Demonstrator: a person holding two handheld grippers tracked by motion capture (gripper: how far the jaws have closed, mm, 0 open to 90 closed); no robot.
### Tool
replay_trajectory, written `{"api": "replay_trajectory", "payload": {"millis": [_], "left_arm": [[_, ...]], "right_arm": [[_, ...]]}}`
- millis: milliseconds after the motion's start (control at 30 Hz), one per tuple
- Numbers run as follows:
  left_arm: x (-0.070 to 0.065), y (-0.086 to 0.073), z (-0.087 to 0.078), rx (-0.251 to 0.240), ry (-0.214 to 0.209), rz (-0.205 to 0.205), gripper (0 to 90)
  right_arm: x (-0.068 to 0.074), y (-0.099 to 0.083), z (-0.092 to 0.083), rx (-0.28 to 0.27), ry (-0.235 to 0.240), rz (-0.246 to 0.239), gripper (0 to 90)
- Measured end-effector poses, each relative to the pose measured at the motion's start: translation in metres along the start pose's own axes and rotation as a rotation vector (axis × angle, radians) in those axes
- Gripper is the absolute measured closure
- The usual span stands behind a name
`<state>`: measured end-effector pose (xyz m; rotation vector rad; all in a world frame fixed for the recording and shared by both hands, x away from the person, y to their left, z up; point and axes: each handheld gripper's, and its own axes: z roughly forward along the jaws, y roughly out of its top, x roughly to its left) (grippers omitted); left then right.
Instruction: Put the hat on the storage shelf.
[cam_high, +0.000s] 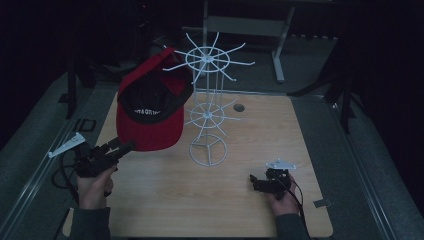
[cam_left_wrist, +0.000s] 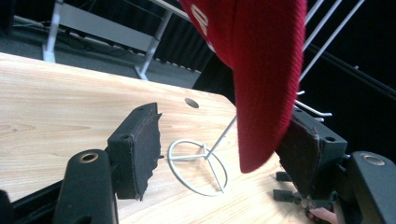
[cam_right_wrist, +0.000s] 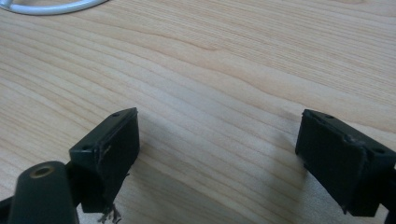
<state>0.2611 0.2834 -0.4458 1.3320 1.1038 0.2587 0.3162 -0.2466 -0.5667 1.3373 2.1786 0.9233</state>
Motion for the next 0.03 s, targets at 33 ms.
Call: {"api": "replay_trajectory", "payload": {"millis": [33], "left_arm": [[0.0000, 0.0000, 0.0000, 0.000, 0.000, 0.000, 33.2]], "right_arm": [[0.0000, 0.0000, 0.0000, 0.000, 0.000, 0.000, 13.4]]}}
